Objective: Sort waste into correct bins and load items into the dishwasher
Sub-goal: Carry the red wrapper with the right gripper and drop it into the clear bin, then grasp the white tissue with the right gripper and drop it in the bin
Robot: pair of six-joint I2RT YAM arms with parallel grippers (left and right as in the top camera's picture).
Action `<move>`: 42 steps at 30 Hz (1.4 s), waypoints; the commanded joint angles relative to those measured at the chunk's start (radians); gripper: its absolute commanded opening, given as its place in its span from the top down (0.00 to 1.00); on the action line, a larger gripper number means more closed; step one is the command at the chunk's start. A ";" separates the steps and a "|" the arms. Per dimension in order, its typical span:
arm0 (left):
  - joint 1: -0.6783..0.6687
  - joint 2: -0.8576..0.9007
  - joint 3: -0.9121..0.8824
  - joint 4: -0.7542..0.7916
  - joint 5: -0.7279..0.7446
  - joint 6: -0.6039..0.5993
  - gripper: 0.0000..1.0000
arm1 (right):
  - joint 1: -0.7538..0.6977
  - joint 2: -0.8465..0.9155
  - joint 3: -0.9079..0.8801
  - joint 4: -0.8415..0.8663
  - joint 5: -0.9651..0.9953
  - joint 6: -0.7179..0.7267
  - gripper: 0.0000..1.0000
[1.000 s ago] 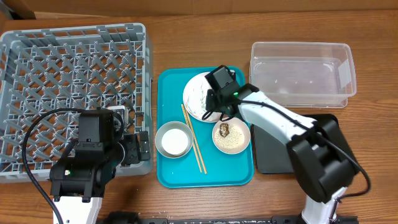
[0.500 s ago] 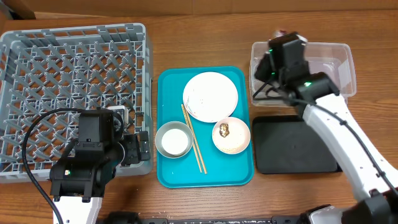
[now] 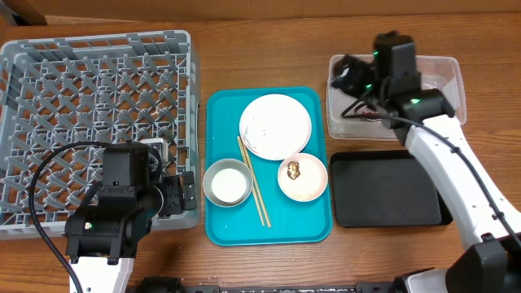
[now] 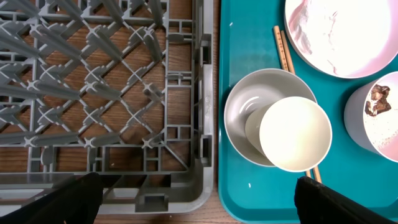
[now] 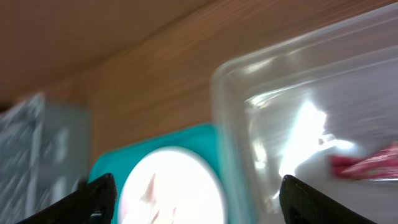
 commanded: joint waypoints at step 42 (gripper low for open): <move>-0.006 -0.003 0.026 0.001 -0.006 -0.011 0.00 | 0.243 0.174 0.099 -0.021 0.077 -0.050 0.96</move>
